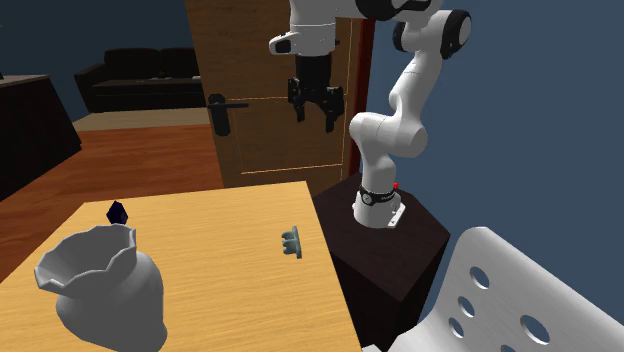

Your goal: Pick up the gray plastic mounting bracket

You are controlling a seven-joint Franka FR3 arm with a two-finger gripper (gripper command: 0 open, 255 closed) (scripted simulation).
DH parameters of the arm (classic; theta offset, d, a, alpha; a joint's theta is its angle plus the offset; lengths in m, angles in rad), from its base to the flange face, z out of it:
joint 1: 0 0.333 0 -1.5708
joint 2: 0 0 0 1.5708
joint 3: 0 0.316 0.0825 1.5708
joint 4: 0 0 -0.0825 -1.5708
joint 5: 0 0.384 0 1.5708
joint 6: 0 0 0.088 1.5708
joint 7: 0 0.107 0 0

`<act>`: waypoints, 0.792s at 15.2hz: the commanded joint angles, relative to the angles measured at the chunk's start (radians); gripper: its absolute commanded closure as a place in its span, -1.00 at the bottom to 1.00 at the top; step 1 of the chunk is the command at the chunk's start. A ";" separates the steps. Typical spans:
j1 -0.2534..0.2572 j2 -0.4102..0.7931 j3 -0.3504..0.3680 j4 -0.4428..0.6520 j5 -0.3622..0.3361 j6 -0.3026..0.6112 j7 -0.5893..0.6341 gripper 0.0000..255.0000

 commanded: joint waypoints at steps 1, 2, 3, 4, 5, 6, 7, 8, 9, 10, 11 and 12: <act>0.000 0.000 0.000 0.000 0.000 0.000 0.000 -1.00; 0.004 -0.003 -0.007 -0.036 -0.006 0.036 -0.015 -1.00; 0.008 -0.005 -0.015 -0.070 -0.012 0.072 -0.030 -1.00; 0.012 -0.005 -0.022 -0.104 -0.019 0.109 -0.045 -1.00; 0.016 -0.004 -0.030 -0.136 -0.025 0.147 -0.059 -1.00; 0.019 0.000 -0.038 -0.167 -0.032 0.185 -0.074 -1.00; 0.022 0.005 -0.046 -0.197 -0.039 0.225 -0.089 -1.00; 0.025 0.012 -0.054 -0.226 -0.046 0.265 -0.103 -1.00; 0.028 0.022 -0.063 -0.254 -0.054 0.306 -0.117 -1.00; 0.031 0.033 -0.071 -0.280 -0.062 0.347 -0.131 -1.00; 0.033 0.047 -0.080 -0.305 -0.069 0.390 -0.146 -1.00; 0.036 0.064 -0.089 -0.329 -0.077 0.434 -0.160 -1.00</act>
